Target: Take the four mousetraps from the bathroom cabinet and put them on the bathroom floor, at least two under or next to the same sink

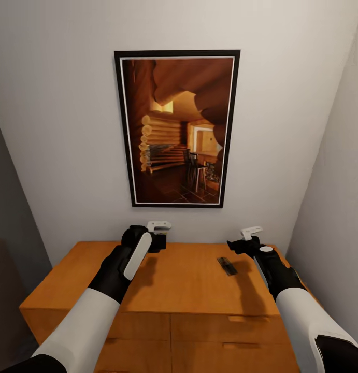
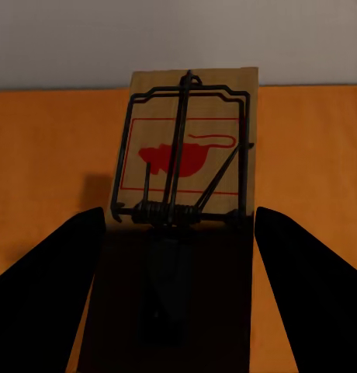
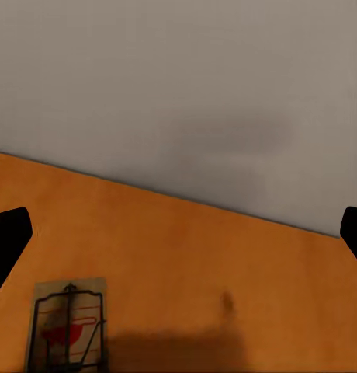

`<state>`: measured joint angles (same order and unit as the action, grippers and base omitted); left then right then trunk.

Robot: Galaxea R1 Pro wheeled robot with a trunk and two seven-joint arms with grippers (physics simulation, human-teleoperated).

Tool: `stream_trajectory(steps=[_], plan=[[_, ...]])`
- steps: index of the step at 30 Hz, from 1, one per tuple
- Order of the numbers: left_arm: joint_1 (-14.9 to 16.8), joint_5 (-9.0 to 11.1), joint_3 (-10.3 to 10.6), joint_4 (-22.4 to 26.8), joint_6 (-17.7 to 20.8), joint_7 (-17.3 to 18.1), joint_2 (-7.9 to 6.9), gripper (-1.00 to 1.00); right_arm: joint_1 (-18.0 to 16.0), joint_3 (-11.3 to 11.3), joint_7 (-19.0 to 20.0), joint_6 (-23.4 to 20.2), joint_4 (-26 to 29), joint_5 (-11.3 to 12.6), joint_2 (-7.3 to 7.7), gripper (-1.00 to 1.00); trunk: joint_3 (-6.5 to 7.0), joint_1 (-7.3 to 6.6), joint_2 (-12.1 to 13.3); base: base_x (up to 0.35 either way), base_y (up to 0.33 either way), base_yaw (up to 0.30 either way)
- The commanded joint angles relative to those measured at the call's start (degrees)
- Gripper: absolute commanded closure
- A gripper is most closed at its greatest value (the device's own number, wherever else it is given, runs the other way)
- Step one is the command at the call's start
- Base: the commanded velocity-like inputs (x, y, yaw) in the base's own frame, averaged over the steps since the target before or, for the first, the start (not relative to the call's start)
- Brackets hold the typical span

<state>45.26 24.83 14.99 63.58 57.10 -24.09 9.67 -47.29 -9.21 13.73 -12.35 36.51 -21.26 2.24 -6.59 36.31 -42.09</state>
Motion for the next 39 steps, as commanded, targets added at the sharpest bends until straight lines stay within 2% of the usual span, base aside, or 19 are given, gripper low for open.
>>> stream_trajectory(steps=[1,18,23,31,39], plan=[[0.1,0.6,0.1,0.0,0.1,-0.6,0.0,1.0,0.0,-0.3,0.5,-0.2,0.1,-0.6,-0.04,-1.0,-0.1,0.02,-0.1,0.0,-0.004,0.18],[0.1,0.7,0.1,0.0,0.1,-0.6,0.0,1.0,-0.1,-0.3,0.5,-0.2,0.1,-0.6,-0.04,-1.0,-0.1,0.02,-0.1,0.0,-0.001,0.25],[0.1,0.7,0.1,0.0,0.1,-0.6,0.0,1.0,-0.1,-0.3,0.5,-0.1,0.2,-0.5,-0.04,-1.0,-0.1,0.02,-0.1,0.0,-0.031,0.028],[0.1,0.7,0.1,0.0,0.1,-0.6,0.0,1.0,0.0,-0.3,0.5,-0.1,0.2,-0.5,-0.04,-1.0,-0.1,0.02,-0.1,0.0,-0.236,0.002],[0.1,0.7,0.1,0.0,0.1,-0.6,0.0,1.0,0.0,-0.3,0.5,0.3,0.2,-0.5,-0.04,-1.0,-0.1,0.02,-0.1,0.0,-0.038,0.0]])
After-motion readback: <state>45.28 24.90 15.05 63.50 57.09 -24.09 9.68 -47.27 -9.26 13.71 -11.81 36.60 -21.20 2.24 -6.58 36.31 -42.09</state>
